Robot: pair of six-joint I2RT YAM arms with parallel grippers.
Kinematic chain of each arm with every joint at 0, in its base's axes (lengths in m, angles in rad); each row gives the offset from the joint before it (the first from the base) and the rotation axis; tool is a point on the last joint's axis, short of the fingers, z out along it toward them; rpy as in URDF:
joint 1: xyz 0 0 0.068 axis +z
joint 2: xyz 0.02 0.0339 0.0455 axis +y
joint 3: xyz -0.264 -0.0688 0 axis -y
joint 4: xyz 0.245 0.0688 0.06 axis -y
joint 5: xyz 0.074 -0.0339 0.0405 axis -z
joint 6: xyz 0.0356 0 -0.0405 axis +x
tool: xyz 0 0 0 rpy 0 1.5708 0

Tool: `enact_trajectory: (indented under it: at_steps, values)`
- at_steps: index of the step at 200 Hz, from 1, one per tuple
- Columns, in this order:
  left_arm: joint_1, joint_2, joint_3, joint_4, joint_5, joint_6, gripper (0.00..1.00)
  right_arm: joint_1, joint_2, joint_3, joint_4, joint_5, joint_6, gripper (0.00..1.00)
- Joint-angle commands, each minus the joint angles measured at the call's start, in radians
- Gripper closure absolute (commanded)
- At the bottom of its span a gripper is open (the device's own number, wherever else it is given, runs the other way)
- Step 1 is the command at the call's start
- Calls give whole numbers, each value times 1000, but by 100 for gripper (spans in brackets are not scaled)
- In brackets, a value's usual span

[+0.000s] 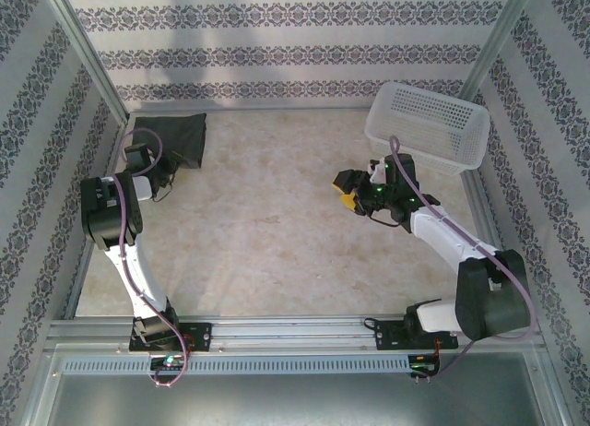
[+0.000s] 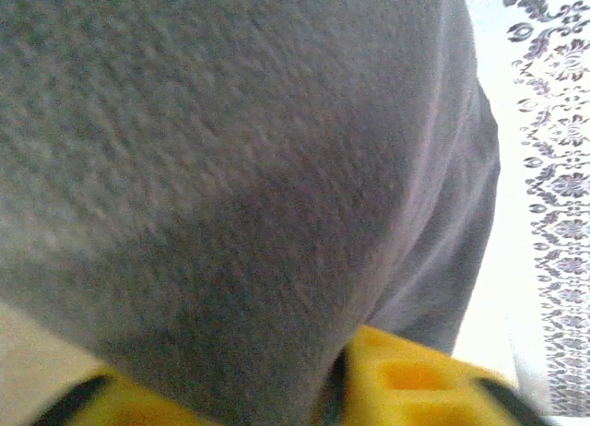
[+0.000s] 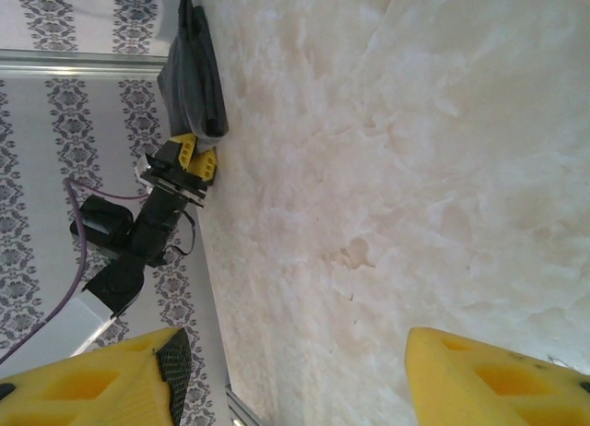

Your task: Fold and stack the t-shirts

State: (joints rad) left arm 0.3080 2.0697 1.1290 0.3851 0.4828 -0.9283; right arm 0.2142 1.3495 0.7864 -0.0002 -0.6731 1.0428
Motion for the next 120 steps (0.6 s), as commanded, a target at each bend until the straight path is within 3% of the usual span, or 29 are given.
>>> enact_trajectory:
  at_steps: [1, 31, 34, 37, 55, 66, 82, 96, 104, 120]
  values:
    - [-15, -130, -34, -94, -70, 65, 1, 12, -56, 32, 83, 21, -39, 33]
    - [-58, -392, -144, -173, -190, 76, 0, 5, -88, 91, 93, 38, -73, 22]
    - [-67, -424, -158, -189, -213, 79, 0, 6, -87, 100, 88, 34, -72, 8]
    - [-78, -457, -170, -210, -240, 82, 0, 7, -85, 107, 84, 34, -73, 3]
    - [-203, -636, -177, -480, -525, 117, 0, 7, -93, 136, 31, 52, -84, 2]
    - [-259, -713, -192, -549, -567, 151, 0, 2, -104, 157, -52, 91, -124, 2]
    - [-318, -825, -236, -622, -641, 172, 0, -7, -141, 245, -333, 311, -260, 2]
    - [-414, -921, -234, -792, -915, 178, 0, -14, -170, 312, -510, 513, -369, 2]
    - [-456, -961, -249, -834, -1016, 216, 0, -16, -180, 333, -582, 652, -405, 2]
    - [-472, -1052, -322, -835, -1056, 362, 0, -32, -213, 286, -585, 835, -467, 2]
